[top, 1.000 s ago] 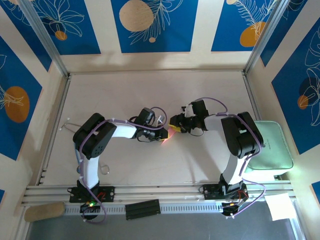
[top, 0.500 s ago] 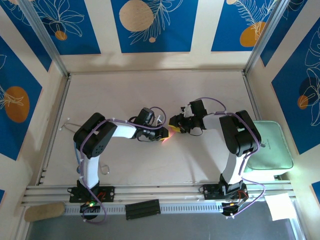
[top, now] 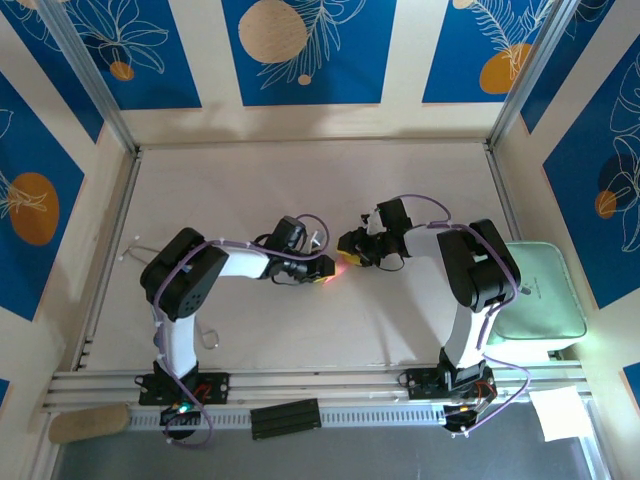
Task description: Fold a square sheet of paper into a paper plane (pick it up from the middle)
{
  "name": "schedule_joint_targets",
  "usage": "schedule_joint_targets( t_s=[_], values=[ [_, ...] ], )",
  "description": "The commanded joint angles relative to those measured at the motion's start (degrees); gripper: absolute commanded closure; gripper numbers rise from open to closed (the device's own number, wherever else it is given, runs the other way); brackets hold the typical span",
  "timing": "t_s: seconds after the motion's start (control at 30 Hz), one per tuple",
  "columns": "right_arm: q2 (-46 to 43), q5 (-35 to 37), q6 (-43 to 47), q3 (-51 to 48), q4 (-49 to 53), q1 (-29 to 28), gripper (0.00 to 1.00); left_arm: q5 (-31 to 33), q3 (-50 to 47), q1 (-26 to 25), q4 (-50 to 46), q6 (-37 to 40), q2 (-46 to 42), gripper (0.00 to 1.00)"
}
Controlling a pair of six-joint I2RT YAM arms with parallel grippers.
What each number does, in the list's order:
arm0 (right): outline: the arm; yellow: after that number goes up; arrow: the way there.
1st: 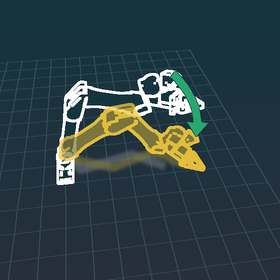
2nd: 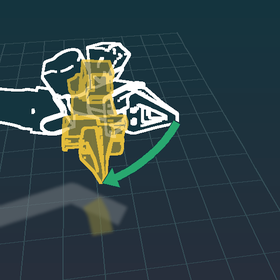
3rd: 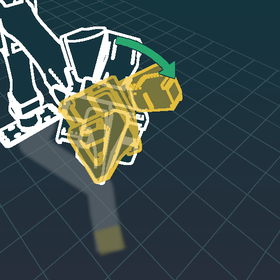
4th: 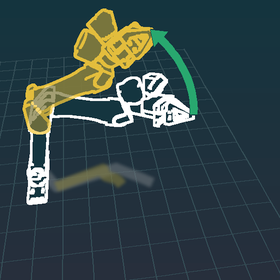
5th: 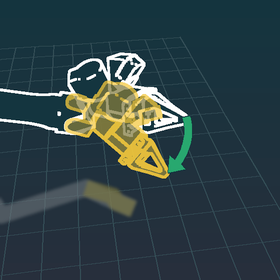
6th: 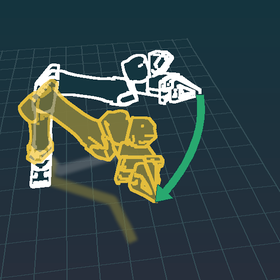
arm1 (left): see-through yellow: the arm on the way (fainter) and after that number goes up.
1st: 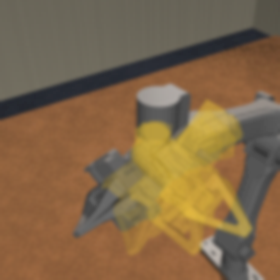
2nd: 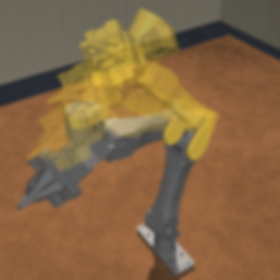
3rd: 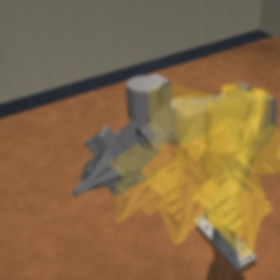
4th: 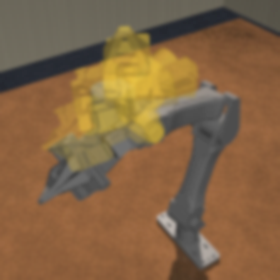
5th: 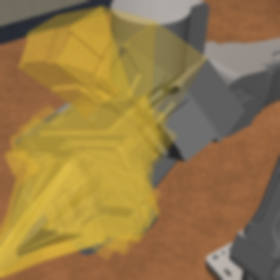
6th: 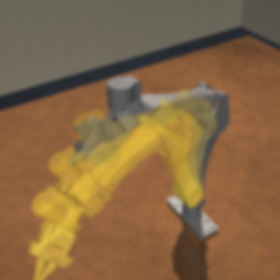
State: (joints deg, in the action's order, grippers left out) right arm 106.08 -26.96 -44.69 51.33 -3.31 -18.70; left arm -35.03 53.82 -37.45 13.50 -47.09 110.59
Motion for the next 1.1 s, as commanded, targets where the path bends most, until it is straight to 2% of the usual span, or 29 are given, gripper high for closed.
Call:
schedule_joint_targets(
  t_s=[0.0,0.33,0.5,0.6,0.83,1.07],
  values=[
    [1.23,1.5,1.05,0.88,2.82,-0.13,0.56,1.97,-1.61,0.82,-5.53,2.16,-1.68,0.78],
    [1.58,1.39,0.91,1.05,3.29,-0.28,0.57,2.65,-1.19,0.83,-7.61,2.88,-2.46,0.82],
    [1.5,1.35,0.92,1.32,3.79,-0.26,0.57,8.24,0.36,0.8,-13.29,4.8,-8.72,0.71],
    [1.58,1.7,0.74,1.55,4.57,-0.24,0.58,11.26,0.52,0.19,-14.31,4.93,-11.25,0.7],
    [1.67,2.08,0.43,2.64,6.78,-0.31,0.6,7.03,0.32,-2.38,-4.49,0.43,-9.81,0.79],
    [2.11,2.24,0.56,3.73,8.64,-0.44,0.63,6.28,4.04,-4.75,-5.26,0.46,-5.31,0.84]
  ],
)
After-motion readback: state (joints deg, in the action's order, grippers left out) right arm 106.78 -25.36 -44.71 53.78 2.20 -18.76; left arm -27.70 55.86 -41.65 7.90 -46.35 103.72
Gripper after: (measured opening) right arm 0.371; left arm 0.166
